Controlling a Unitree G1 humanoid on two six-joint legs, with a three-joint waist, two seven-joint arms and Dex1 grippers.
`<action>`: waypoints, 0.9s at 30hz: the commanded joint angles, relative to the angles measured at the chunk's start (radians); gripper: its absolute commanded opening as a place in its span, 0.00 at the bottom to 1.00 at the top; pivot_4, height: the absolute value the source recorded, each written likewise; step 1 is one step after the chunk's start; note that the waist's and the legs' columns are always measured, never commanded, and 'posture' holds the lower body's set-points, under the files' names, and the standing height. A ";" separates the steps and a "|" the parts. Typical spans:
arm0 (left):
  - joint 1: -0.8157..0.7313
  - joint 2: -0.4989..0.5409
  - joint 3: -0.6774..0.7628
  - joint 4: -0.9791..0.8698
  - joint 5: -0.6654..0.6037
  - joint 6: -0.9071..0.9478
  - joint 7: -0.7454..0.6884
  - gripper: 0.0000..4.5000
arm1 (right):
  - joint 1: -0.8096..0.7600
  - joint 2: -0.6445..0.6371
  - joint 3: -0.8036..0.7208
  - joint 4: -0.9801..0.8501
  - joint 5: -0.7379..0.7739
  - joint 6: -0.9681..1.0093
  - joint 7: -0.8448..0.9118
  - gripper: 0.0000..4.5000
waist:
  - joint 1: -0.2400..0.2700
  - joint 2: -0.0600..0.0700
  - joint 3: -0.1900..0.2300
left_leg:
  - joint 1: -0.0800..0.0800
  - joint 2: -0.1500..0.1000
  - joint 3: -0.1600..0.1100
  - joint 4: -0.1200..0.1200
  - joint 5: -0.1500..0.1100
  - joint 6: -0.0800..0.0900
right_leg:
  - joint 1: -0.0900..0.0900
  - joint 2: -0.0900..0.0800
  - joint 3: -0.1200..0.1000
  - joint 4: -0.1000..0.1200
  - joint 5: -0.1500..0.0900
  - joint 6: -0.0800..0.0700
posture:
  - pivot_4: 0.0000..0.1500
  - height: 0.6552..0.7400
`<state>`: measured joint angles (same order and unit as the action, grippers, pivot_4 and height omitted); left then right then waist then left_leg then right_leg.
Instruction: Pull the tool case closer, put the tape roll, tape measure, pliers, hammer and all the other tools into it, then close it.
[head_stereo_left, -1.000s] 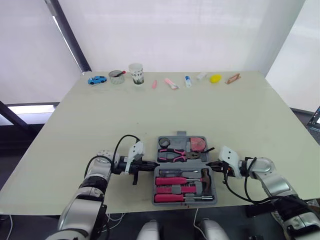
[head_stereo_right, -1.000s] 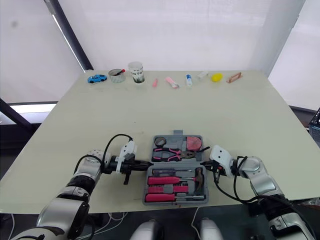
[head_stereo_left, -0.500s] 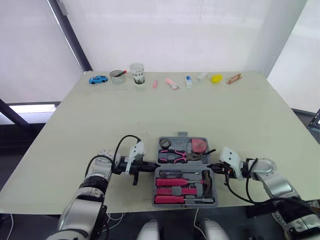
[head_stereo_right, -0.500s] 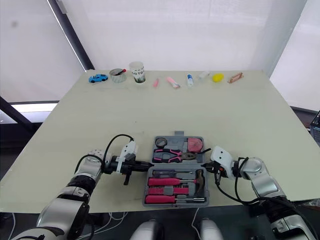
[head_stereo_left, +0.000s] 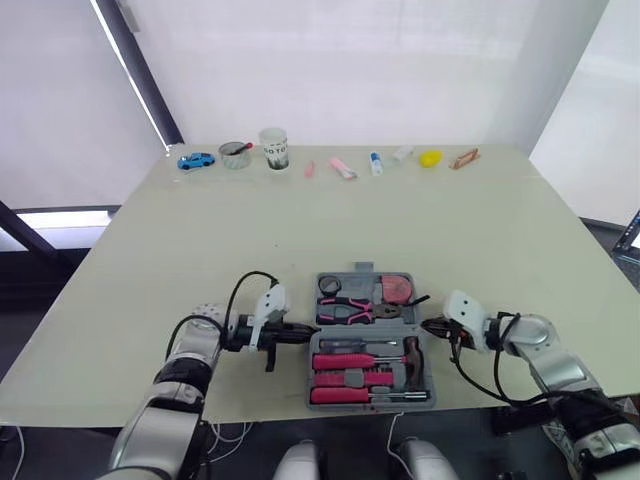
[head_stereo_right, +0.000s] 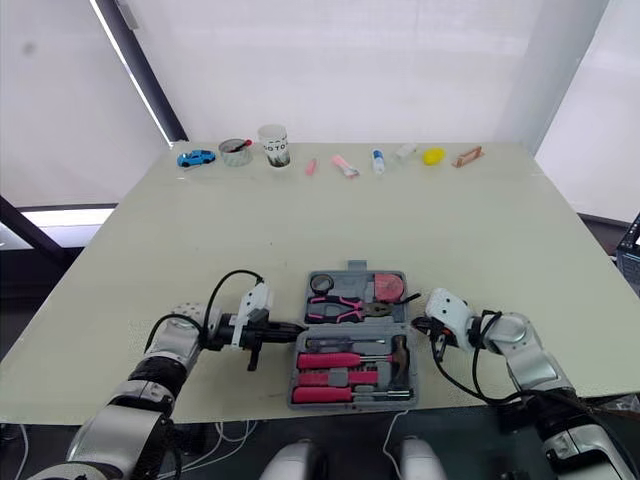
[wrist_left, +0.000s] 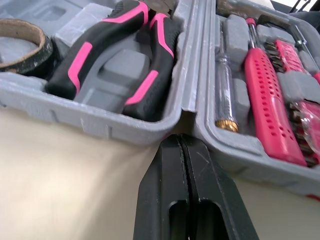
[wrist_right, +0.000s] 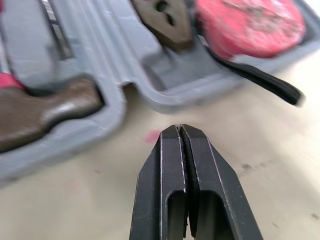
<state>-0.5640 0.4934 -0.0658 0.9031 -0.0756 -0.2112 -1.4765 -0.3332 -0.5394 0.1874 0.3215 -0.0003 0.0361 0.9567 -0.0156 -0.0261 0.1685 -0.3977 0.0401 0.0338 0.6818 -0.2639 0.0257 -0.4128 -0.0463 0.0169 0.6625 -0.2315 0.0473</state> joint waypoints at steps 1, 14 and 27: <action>0.020 0.043 0.019 -0.023 -0.016 -0.002 0.006 0.00 | -0.012 -0.026 -0.046 0.007 0.031 0.002 0.002 0.01 | 0.000 0.000 0.000 | 0.000 0.000 0.000 0.000 0.000 0.000 | 0.000 0.000 0.000 0.000 0.000 0.000 | 1.00 1.00; 0.092 0.062 0.093 -0.413 -0.271 0.132 -0.077 0.00 | -0.081 0.002 -0.206 0.034 0.351 0.485 0.086 0.80 | 0.000 0.000 0.001 | -0.001 0.000 0.000 0.000 0.000 0.000 | 0.000 -0.001 0.000 0.000 0.000 0.000 | 1.00 1.00; 0.236 0.087 -0.141 -0.715 -0.186 0.265 -0.048 0.00 | -0.456 0.085 -0.148 0.547 0.278 0.547 0.151 0.99 | -0.003 0.002 0.002 | -0.001 0.000 0.000 -0.001 0.000 0.000 | -0.001 0.000 0.000 -0.001 0.000 0.000 | 1.00 1.00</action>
<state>-0.3316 0.5728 -0.1818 0.2248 -0.2846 0.0546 -1.5280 -0.7565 -0.4541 0.0361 0.8265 0.2956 0.6071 1.0913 -0.0190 -0.0236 0.1705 -0.3989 0.0405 0.0345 0.6811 -0.2639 0.0258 -0.4137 -0.0463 0.0174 0.6616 -0.2314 0.0471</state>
